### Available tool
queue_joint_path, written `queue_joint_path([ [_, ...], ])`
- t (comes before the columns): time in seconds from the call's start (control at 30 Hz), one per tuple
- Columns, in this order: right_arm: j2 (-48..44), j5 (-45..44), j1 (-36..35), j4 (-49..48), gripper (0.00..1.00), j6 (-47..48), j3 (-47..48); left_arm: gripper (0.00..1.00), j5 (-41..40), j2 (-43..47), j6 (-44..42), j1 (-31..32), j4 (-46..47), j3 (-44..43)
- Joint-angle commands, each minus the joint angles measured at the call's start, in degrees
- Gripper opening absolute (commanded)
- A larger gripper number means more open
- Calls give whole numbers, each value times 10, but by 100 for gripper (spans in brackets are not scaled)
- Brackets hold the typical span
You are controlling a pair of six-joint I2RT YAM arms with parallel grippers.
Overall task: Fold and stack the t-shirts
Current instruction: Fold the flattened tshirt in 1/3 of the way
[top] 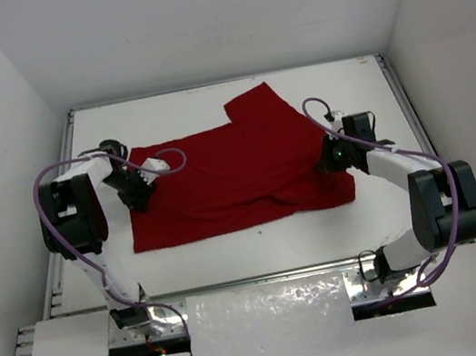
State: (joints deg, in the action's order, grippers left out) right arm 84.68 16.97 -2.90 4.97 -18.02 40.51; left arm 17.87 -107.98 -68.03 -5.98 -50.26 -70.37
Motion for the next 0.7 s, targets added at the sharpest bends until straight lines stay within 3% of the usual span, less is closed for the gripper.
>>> queue_joint_path([
  [0.0, -15, -1, -3, -21, 0, -1, -3, 27, 18, 16, 1, 1, -12, 3],
  [0.07, -15, -3, -3, -21, 0, -1, -2, 22, 15, 15, 8, 1, -5, 8],
  [0.2, -15, -4, -3, -21, 0, -2, 1, 0, 15, 26, 24, 1, 1, 2],
  [0.47, -65, -21, -3, -68, 0, -3, -15, 0, 12, 49, 105, -16, -48, -36],
  [0.67, -58, -31, 10, -51, 0, 9, -10, 0, -9, 83, 129, -33, -38, 20],
])
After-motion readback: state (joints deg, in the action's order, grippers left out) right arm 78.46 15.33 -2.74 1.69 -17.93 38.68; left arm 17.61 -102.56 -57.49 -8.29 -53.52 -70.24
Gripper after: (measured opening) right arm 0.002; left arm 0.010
